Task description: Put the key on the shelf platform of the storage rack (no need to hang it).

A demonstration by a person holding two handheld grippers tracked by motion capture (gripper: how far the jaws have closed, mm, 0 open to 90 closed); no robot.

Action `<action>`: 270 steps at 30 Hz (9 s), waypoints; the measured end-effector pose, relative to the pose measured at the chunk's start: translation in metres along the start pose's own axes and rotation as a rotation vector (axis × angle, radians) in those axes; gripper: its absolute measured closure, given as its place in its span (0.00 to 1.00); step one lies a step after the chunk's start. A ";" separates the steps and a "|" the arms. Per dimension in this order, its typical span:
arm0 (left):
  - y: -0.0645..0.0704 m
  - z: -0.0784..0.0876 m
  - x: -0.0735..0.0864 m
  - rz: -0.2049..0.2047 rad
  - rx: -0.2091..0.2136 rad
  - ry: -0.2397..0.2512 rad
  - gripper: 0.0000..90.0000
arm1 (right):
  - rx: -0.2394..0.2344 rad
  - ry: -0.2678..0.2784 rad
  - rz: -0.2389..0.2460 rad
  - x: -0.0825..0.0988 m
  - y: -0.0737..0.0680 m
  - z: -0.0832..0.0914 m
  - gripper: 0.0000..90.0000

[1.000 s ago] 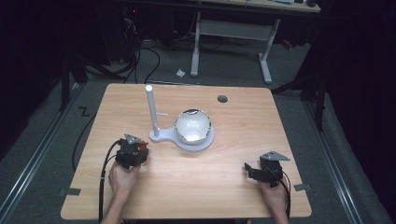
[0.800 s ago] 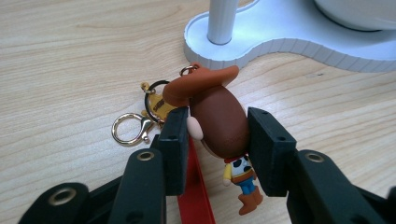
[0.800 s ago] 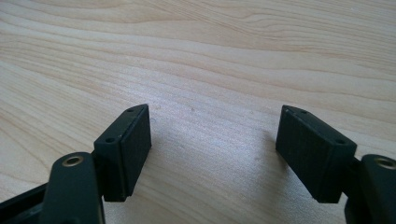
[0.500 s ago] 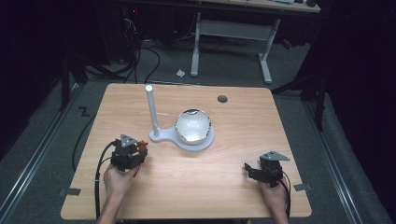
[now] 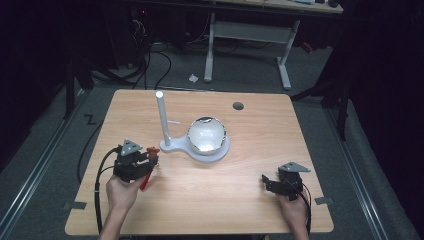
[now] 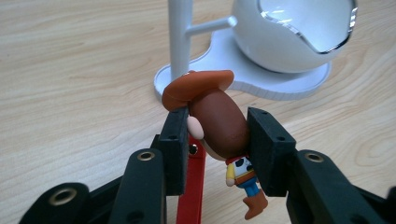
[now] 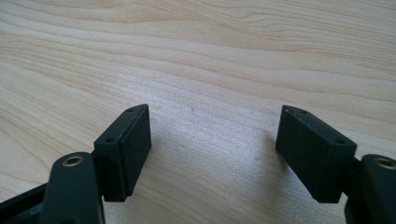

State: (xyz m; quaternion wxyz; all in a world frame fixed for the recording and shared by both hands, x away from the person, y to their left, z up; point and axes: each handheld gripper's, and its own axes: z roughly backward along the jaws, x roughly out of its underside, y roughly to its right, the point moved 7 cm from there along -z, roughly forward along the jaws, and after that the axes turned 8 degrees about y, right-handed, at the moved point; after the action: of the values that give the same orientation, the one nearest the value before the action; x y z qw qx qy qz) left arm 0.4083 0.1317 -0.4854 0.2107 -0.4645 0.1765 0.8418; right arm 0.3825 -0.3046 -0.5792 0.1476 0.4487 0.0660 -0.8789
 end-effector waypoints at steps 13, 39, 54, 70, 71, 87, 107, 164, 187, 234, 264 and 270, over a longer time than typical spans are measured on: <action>0.023 0.021 -0.029 -0.030 0.100 0.051 0.68 | 0.000 0.000 0.001 0.000 0.000 0.000 0.30; 0.067 0.022 -0.085 -0.089 0.289 0.088 0.68 | 0.000 0.000 0.001 0.000 0.000 0.000 0.30; 0.089 0.011 -0.123 -0.113 0.368 0.104 0.68 | 0.000 0.000 0.001 0.000 0.000 0.000 0.30; 0.097 -0.021 -0.147 -0.134 0.370 0.114 0.68 | 0.000 -0.001 0.000 0.000 0.000 0.000 0.30; 0.097 -0.022 -0.148 -0.134 0.372 0.114 0.68 | 0.000 -0.001 0.000 0.000 0.000 0.000 0.30; 0.099 -0.052 -0.146 -0.142 0.365 0.108 0.68 | 0.002 -0.001 -0.001 0.000 0.000 0.000 0.30; 0.102 -0.095 -0.126 -0.190 0.316 0.037 0.68 | 0.002 0.000 -0.001 0.000 0.000 0.000 0.30; 0.083 -0.155 -0.064 -0.155 0.214 -0.097 0.67 | 0.001 0.000 0.000 0.000 0.000 0.000 0.30; 0.076 -0.127 -0.073 -0.138 0.211 -0.028 0.52 | 0.001 0.000 -0.001 0.000 0.000 0.000 0.30; 0.028 -0.029 -0.054 -0.004 0.173 0.095 0.40 | 0.002 0.000 -0.002 0.000 0.000 0.000 0.30; -0.027 0.021 -0.017 0.117 0.043 0.162 0.37 | 0.002 0.000 -0.003 0.000 0.000 0.000 0.30; -0.031 0.027 -0.012 0.134 0.021 0.187 0.36 | 0.001 0.000 -0.002 0.000 0.000 0.000 0.30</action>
State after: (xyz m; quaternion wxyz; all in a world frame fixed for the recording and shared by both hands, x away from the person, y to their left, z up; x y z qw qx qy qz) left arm 0.4114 0.1692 -0.4646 0.1414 -0.5258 0.2348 0.8052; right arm 0.3825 -0.3045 -0.5792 0.1465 0.4490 0.0657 -0.8790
